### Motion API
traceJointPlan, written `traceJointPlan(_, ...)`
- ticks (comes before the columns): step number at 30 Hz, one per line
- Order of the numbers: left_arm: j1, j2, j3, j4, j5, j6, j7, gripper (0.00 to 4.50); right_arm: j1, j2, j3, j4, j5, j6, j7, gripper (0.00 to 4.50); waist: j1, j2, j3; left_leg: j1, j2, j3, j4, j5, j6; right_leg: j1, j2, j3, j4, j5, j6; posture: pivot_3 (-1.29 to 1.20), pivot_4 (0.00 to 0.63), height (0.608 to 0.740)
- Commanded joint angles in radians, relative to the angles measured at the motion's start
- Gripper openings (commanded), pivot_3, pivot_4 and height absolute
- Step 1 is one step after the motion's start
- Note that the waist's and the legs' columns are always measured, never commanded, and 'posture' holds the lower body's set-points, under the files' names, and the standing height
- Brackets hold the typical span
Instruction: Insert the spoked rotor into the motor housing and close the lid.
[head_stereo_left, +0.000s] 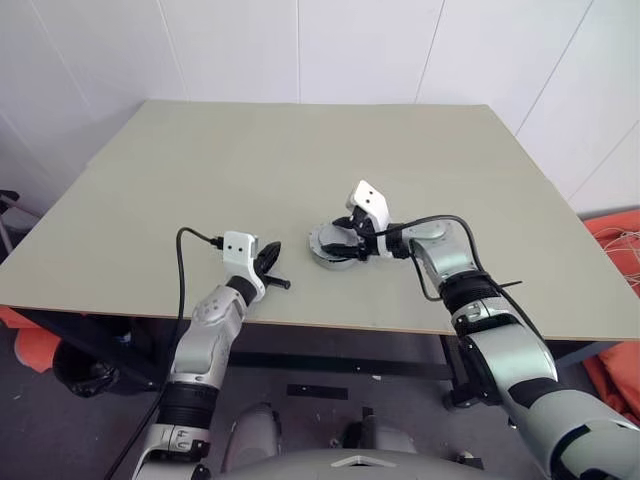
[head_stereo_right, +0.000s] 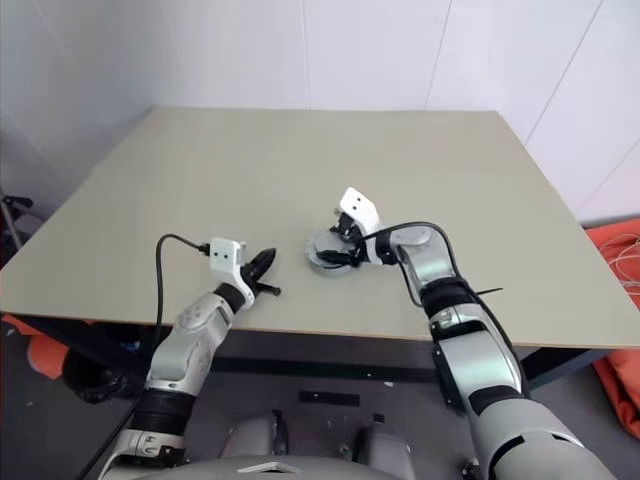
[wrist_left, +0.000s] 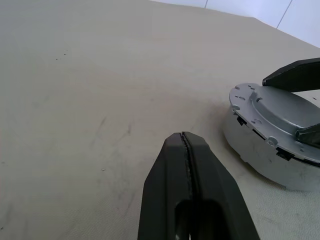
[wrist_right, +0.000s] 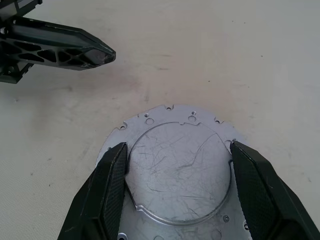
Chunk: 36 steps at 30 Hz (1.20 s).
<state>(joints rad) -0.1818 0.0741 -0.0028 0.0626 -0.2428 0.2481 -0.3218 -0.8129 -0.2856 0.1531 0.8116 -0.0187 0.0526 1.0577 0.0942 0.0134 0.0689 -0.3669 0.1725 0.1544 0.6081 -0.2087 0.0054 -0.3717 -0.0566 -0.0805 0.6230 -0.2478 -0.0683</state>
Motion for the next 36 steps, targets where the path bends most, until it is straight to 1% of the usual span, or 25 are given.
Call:
traceJointPlan(1,-0.017,0.001,0.007,-0.026,-0.006,-0.008,-0.001,0.00,-0.037,-0.008,0.000,0.003,0.006,-0.007,0.009,3.16,0.000,0.000,0.000,0.000,0.000,0.000,0.000,0.000,0.000,0.000,0.000,0.000,0.000,0.000,0.000,0.00,0.000,0.740)
traceJointPlan(7,-0.013,-0.003,0.004,-0.035,-0.005,-0.008,0.003,0.00,-0.030,-0.007,0.002,-0.014,0.010,-0.004,0.026,3.16,0.000,0.000,0.000,0.000,0.000,0.000,0.000,0.000,0.000,0.000,0.000,0.000,0.000,0.000,0.000,0.00,0.000,0.740)
traceJointPlan(22,-0.011,-0.006,0.000,-0.049,-0.004,-0.001,0.009,0.00,-0.021,-0.024,0.039,0.004,-0.020,-0.078,0.035,3.16,0.000,0.000,0.000,0.000,0.000,0.000,0.000,0.000,0.000,0.000,0.000,0.000,0.000,0.000,0.000,0.00,0.000,0.740)
traceJointPlan(29,-0.009,-0.005,0.001,-0.053,-0.005,0.003,0.009,0.00,-0.029,-0.031,0.055,0.007,-0.034,-0.065,0.045,3.16,0.000,0.000,0.000,0.000,0.000,0.000,0.000,0.000,0.000,0.000,0.000,0.000,0.000,0.000,0.000,0.00,0.000,0.740)
traceJointPlan(36,-0.010,-0.003,0.002,-0.052,-0.006,0.006,0.007,0.00,-0.035,-0.035,0.057,0.005,-0.026,0.000,0.068,3.16,0.000,0.000,0.000,0.000,0.000,0.000,0.000,0.000,0.000,0.000,0.000,0.000,0.000,0.000,0.000,0.00,0.000,0.740)
